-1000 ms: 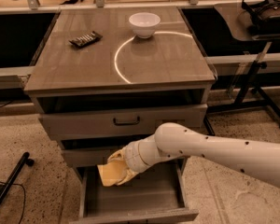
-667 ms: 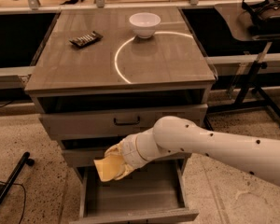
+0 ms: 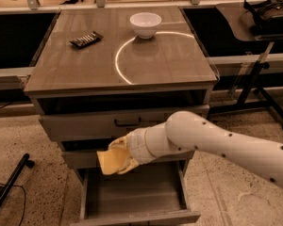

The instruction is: Pick sponge from bottom drawer and place on counter

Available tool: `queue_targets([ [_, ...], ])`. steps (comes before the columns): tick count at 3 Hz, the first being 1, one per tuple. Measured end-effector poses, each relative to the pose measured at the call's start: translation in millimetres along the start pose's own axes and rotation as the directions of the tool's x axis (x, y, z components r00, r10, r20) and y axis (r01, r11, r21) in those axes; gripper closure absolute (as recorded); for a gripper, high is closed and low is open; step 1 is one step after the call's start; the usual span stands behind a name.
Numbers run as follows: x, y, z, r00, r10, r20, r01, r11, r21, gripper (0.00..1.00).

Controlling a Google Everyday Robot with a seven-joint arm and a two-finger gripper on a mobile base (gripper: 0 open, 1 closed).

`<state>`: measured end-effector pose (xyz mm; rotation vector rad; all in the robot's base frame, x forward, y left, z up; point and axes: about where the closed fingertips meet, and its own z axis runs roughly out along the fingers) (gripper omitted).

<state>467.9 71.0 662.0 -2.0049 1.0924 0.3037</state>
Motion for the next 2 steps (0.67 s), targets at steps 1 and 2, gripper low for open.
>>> queue_targets([
  [1, -5.2, -24.0, -50.8, 0.999, 0.039, 0.01, -0.039, 0.9955, 0.086, 1.0],
  [2, -5.1, -55.3, -105.8, 0.995, 0.102, 0.023, -0.104, 0.9793, 0.174, 1.0],
])
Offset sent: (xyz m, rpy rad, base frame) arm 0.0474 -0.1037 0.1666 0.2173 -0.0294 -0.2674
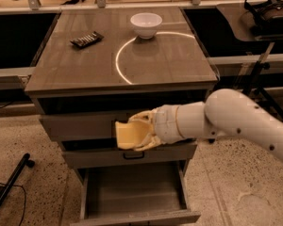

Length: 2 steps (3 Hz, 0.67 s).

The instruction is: Pick sponge from bottom drawer and place on counter

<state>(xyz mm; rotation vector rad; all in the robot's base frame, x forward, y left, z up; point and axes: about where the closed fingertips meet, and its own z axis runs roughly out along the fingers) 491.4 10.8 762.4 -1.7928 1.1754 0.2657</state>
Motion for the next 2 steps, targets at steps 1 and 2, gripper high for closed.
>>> queue_targets([
  [1, 5.0, -41.4, -37.0, 0.996, 0.085, 0.007, -0.086, 0.994, 0.067, 1.0],
  [2, 5.0, -41.4, -37.0, 0.996, 0.085, 0.007, -0.086, 0.994, 0.067, 1.0],
])
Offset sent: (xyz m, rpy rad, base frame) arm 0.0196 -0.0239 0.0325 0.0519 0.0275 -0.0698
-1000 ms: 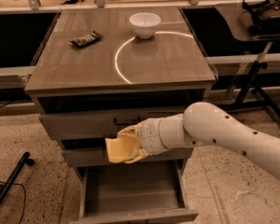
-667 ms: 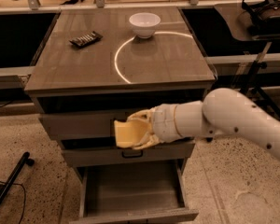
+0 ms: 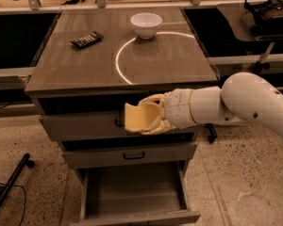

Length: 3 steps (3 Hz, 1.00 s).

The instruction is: Pick sponge from bottom drawer and place on counter

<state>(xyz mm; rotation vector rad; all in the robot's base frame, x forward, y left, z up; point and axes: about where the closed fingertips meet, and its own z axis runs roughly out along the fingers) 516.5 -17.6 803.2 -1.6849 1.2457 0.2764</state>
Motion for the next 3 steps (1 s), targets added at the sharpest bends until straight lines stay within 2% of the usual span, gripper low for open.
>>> queue_targets([
  [1, -10.9, -31.8, 0.4, 1.0, -0.002, 0.023, 0.0, 0.9987, 0.051, 1.0],
  [3, -50.3, -118.4, 5.2, 0.999, -0.045, 0.021, 0.043, 0.996, 0.078, 1.0],
])
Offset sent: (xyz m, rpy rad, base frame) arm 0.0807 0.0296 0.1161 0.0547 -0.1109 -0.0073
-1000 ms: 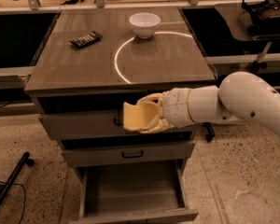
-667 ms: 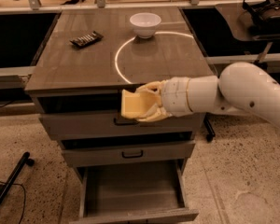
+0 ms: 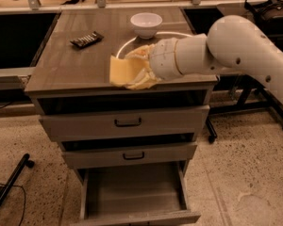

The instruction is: Pick sponge from bottom drawer and place on counter

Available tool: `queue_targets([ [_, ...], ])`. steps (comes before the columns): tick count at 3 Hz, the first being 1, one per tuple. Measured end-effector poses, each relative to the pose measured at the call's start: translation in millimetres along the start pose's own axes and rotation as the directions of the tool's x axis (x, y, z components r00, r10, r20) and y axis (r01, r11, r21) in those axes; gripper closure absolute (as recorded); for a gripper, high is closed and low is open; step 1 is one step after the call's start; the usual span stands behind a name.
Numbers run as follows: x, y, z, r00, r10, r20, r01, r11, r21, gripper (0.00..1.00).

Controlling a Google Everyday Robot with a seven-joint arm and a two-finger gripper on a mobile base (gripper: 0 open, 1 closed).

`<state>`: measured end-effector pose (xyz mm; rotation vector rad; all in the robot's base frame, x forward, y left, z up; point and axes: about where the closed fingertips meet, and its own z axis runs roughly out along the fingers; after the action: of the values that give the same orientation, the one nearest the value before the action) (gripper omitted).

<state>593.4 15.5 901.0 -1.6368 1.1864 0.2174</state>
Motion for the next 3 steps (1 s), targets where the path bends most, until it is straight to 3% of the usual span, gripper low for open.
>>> queue_targets([
  [1, 2.5, -43.5, 29.4, 0.999, 0.037, -0.026, -0.037, 0.9993, 0.001, 1.0],
  [2, 13.8, -68.8, 50.9, 0.994, 0.093, -0.05, -0.092, 0.9957, 0.009, 1.0],
  [3, 34.9, -90.8, 72.5, 0.982, 0.177, -0.069, -0.177, 0.9841, 0.014, 0.82],
])
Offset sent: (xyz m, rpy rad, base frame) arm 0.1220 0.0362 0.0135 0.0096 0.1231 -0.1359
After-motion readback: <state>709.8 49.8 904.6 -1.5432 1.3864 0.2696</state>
